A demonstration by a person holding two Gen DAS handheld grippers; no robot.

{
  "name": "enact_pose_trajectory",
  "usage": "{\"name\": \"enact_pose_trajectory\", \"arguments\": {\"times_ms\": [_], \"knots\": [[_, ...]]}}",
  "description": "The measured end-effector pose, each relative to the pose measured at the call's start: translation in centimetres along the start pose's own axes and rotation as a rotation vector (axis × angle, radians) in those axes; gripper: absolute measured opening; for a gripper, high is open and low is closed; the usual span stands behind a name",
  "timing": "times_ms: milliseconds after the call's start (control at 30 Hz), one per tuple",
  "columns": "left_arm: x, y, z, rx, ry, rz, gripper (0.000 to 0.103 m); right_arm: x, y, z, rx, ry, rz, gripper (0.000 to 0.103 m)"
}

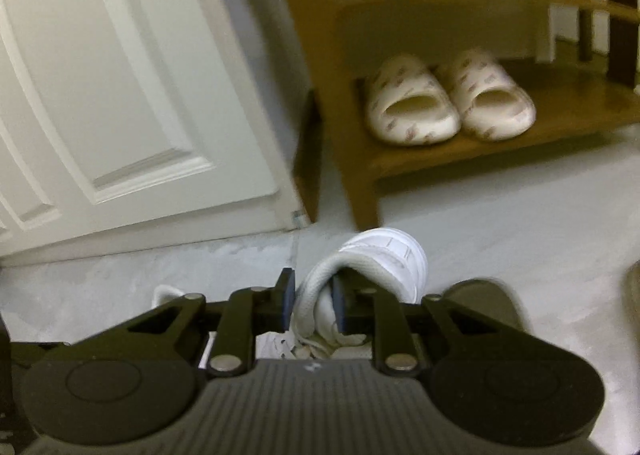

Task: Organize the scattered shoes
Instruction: 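Carry the white sneaker beside the grey sneakers and open the right tool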

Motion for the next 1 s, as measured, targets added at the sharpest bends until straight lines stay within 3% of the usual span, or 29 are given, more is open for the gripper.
{"name": "enact_pose_trajectory", "arguments": {"times_ms": [233, 367, 600, 800, 833, 933, 1000], "knots": [[-3.1, 1.9, 10.5, 0.059, -0.089, 0.03, 0.07, -5.4, 1.5, 4.8, -0.14, -0.135, -0.041, 0.022], [-4.5, 2.6, 16.5, 0.118, -0.119, 0.058, 0.07, -8.6, 0.4, 8.7, -0.245, -0.228, -0.135, 0.022], [-3.3, 3.7, 23.4, 0.09, -0.156, 0.014, 0.07, -6.1, -2.8, 14.3, -0.317, -0.27, -0.335, 0.022], [-1.4, 3.5, 24.4, 0.081, -0.167, -0.03, 0.07, -0.9, -4.6, 17.3, -0.368, -0.274, -0.46, 0.023], [-1.3, 3.6, 24.3, 0.08, -0.166, -0.032, 0.07, -0.2, -4.5, 17.8, -0.357, -0.275, -0.469, 0.025], [-0.8, 3.6, 22.7, 0.069, -0.143, -0.031, 0.07, 1.7, -4.1, 18.7, -0.332, -0.307, -0.48, 0.047], [-0.7, 3.7, 21.7, 0.054, -0.134, -0.034, 0.07, 2.1, -4.0, 18.8, -0.314, -0.322, -0.471, 0.05]]}}
Point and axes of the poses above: each gripper's, at about its wrist camera, not at the fingertips, and x roughly the way its jaws point, z to its right, y to its top, the point moved 4 cm from there along x, roughly the way its jaws point, and after that the axes turned 5 degrees about x, right-handed, at the moved point
